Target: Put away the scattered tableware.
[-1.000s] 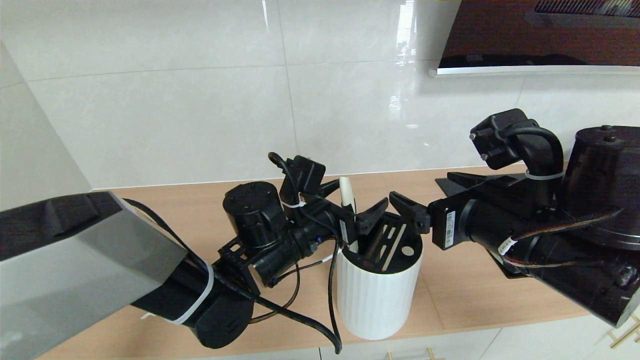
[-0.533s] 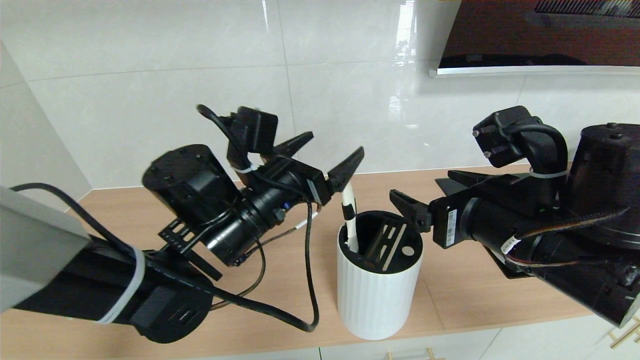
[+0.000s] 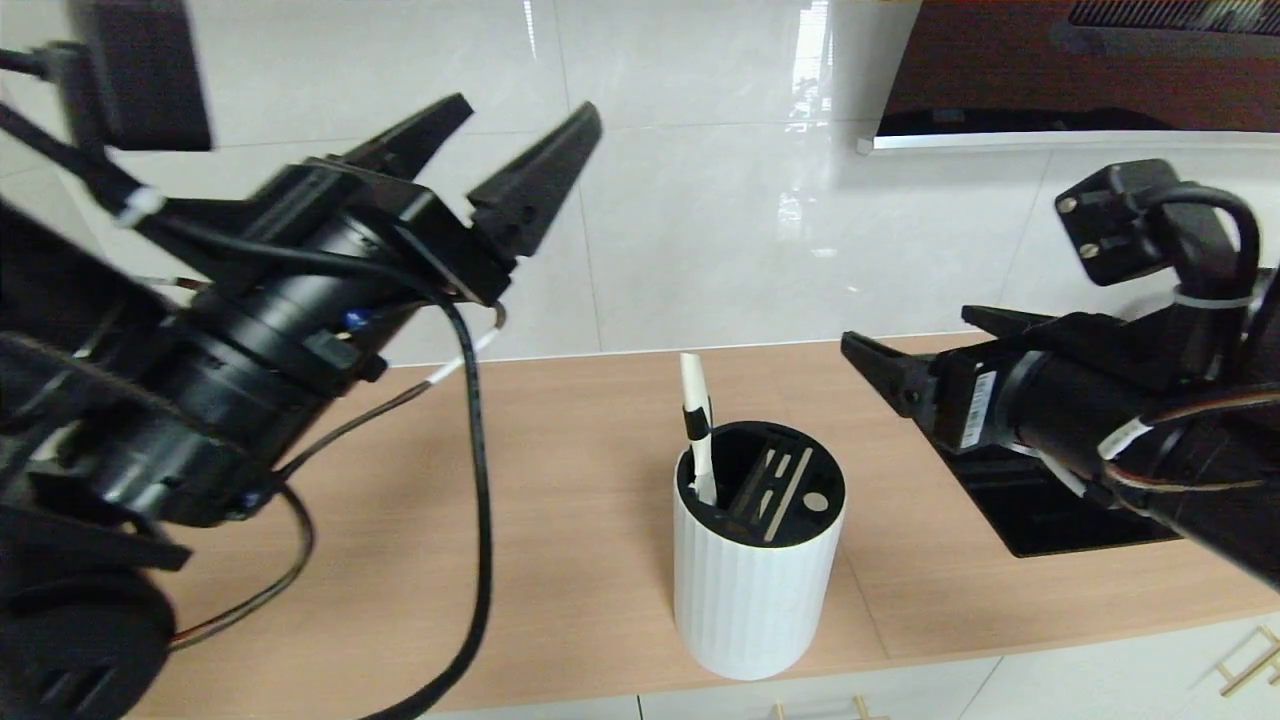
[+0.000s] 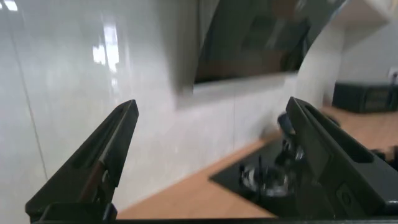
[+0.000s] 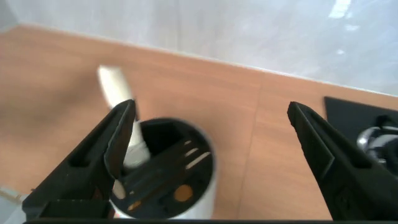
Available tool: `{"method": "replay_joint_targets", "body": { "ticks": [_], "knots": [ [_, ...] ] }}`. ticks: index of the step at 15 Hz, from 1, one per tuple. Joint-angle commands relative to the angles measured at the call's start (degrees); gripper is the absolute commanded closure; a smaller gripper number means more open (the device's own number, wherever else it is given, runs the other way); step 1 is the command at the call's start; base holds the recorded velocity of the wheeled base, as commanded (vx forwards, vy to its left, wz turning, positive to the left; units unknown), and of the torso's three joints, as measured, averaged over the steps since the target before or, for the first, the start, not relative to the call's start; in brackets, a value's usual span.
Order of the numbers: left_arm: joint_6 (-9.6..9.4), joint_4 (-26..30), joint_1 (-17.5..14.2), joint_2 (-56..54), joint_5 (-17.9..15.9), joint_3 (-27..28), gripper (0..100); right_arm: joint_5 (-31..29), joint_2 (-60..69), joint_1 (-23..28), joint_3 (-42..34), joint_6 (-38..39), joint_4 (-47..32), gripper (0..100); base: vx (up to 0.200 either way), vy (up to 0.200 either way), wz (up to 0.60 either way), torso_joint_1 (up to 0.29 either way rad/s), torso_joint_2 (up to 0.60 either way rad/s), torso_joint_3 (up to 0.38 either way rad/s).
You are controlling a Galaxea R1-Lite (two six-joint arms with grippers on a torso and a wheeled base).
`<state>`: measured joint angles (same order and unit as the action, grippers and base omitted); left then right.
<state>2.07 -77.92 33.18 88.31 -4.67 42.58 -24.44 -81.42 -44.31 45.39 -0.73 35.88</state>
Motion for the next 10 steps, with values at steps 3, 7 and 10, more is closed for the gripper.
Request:
{"method": "replay_joint_targets", "body": {
  "ticks": [3, 7, 10],
  "knots": [
    [0.21, 9.63, -5.06, -26.52, 1.07, -19.91, 0, 0.01, 19.11, 5.82, -10.58, -0.15, -0.11, 0, 0.0, 0.0, 0.0, 0.0, 0.0, 0.0],
    [0.48, 46.19, -11.74, -60.8, 1.77, -25.71, 0, 4.05, 43.89, 20.58, -24.12, -0.76, -5.03, 0, 0.0, 0.0, 0.0, 0.0, 0.0, 0.0],
    [0.48, 73.7, -18.94, -79.17, 0.19, -21.66, 0, 5.19, 59.36, 27.35, -24.82, -1.82, -20.94, 0, 0.0, 0.0, 0.0, 0.0, 0.0, 0.0]
  ]
}}
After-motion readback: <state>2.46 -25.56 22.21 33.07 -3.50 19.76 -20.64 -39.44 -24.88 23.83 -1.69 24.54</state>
